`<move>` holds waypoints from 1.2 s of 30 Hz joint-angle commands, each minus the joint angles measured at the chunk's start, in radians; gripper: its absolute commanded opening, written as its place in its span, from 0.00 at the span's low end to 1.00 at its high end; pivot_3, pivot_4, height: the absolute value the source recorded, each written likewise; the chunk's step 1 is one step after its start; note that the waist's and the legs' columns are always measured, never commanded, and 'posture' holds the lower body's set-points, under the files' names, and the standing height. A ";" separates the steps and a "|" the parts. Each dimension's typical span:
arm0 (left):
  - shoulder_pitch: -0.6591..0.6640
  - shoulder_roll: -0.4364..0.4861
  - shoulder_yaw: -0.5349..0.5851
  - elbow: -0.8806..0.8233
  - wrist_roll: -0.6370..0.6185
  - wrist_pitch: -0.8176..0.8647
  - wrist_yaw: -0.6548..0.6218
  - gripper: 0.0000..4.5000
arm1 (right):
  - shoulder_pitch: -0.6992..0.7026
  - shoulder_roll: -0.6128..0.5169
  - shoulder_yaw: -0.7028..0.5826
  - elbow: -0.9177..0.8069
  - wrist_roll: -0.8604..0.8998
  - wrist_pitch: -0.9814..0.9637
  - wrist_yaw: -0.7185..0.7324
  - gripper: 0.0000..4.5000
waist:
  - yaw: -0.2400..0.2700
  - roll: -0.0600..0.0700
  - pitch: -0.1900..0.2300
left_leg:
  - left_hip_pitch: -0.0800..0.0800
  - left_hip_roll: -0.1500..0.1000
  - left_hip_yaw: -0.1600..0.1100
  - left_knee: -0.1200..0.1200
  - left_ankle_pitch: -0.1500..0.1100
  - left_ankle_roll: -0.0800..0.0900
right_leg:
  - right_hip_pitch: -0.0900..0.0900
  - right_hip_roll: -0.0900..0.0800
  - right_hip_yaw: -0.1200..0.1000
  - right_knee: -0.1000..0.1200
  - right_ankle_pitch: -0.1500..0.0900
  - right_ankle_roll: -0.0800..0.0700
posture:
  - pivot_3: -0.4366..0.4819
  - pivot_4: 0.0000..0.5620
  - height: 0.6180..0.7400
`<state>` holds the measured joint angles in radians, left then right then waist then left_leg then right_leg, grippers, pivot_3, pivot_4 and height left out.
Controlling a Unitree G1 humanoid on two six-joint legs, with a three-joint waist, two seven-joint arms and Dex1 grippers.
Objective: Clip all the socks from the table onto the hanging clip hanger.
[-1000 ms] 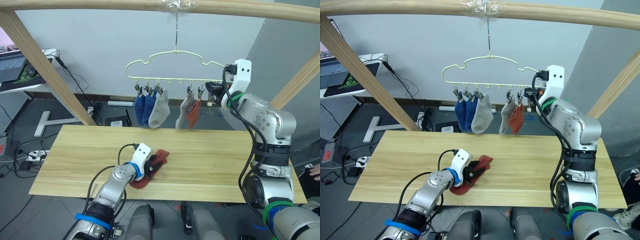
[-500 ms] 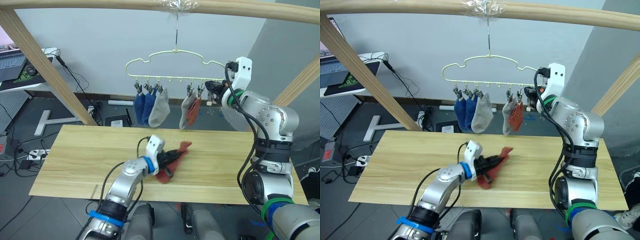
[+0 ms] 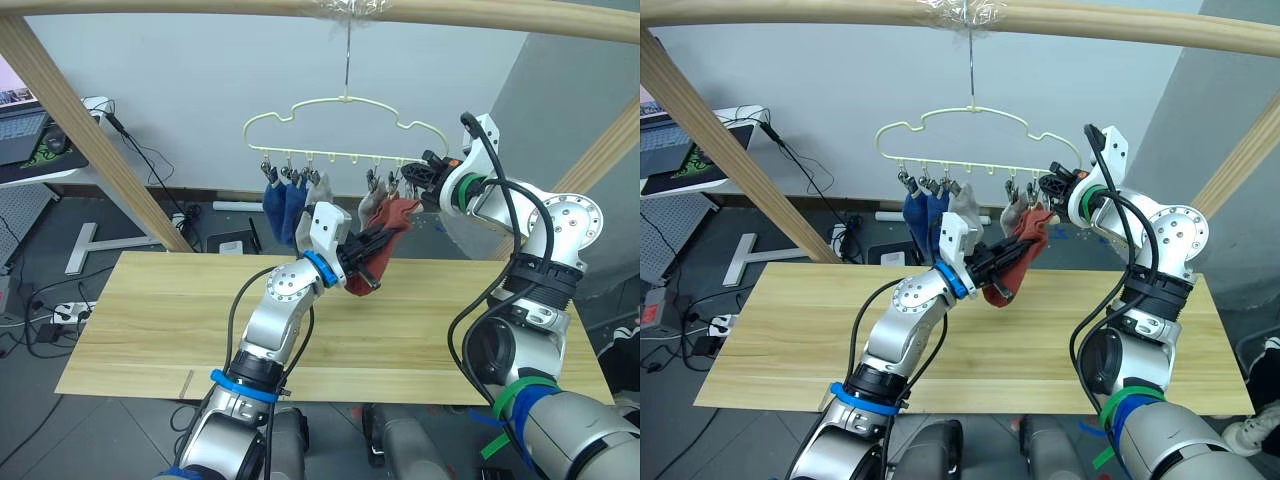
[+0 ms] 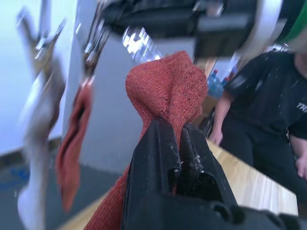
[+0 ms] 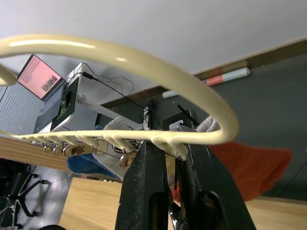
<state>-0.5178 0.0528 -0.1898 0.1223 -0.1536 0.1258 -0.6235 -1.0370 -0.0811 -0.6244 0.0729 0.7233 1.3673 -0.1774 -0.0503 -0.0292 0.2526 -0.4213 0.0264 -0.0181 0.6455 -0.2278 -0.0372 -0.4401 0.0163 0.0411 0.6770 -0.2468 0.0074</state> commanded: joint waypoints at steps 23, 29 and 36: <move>-0.047 -0.020 -0.015 0.066 0.000 -0.084 0.010 0.01 | -0.051 0.037 -0.097 -0.043 0.071 0.027 -0.124 0.01 | -0.005 0.000 0.000 | -0.001 0.000 -0.001 0.000 0.000 0.000 | -0.001 0.000 -0.001 0.001 0.000 0.000 | 0.37 0.38 1.00; -0.060 -0.032 -0.005 0.069 -0.008 -0.103 0.016 0.01 | -0.047 0.031 -0.096 -0.042 0.068 0.027 -0.123 0.01 | -0.006 0.000 0.000 | -0.001 0.000 -0.001 0.000 0.000 0.000 | -0.001 0.000 -0.001 0.001 0.000 0.000 | 0.37 0.38 1.00; -0.042 -0.021 -0.009 0.051 -0.005 -0.098 0.010 0.01 | -0.052 0.040 -0.109 -0.046 0.081 0.027 -0.126 0.01 | -0.006 0.000 0.000 | -0.001 0.000 -0.001 0.000 0.000 0.000 | -0.001 0.000 -0.001 0.001 0.000 0.000 | 0.36 0.39 1.00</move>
<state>-0.5569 0.0358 -0.1974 0.2090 -0.1534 0.0513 -0.6077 -1.0703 -0.0366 -0.7083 0.0669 0.7715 1.4045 -0.2977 -0.0563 -0.0292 0.2526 -0.4224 0.0263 -0.0193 0.6457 -0.2277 -0.0371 -0.4408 0.0168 0.0401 0.6778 -0.2468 0.0075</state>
